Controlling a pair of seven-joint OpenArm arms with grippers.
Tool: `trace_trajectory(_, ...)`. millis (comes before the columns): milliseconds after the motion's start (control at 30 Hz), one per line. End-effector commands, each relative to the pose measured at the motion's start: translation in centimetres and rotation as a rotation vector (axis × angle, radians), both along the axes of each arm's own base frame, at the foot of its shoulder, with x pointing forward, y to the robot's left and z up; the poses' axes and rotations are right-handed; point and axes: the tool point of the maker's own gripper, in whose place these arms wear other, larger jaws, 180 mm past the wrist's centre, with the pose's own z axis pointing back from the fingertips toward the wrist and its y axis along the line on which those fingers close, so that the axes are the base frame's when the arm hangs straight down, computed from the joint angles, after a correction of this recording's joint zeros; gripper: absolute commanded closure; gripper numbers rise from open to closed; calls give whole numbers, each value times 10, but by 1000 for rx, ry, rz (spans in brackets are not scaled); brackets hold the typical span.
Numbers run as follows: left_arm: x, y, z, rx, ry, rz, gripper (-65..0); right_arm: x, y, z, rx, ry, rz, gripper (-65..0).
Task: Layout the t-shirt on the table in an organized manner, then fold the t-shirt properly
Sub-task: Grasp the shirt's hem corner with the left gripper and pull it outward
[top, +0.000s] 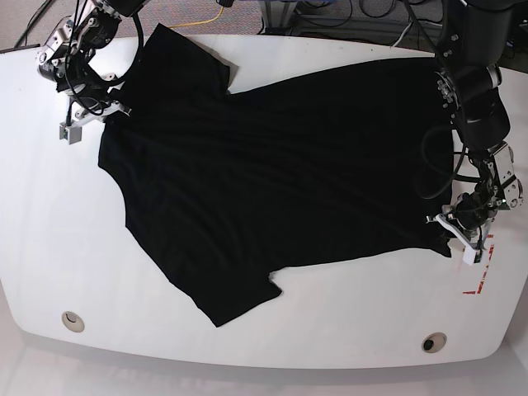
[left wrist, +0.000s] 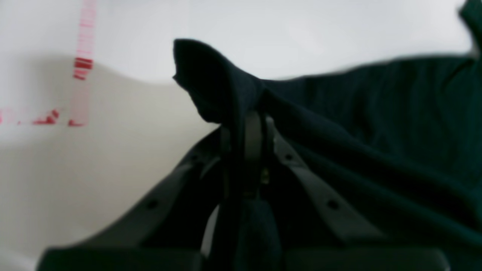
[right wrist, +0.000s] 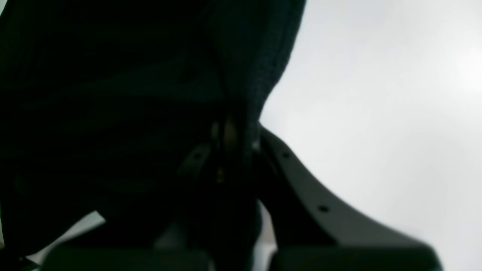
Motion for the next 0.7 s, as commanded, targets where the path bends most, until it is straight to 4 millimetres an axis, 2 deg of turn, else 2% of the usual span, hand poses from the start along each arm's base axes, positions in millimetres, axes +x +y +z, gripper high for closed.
trace_trajectory(0,19,1,27,6,-86,-8,-6,5,-10,11,-25,-38,-13,-5)
trace_trajectory(433,25,-1,34,10,-133,-11,-6,-6,-15,7,-28,-19,-31,-6)
trace_trajectory(667,26,10,41,21,-162,5,-6,-10,-22,7,-47,-6,-28,-6)
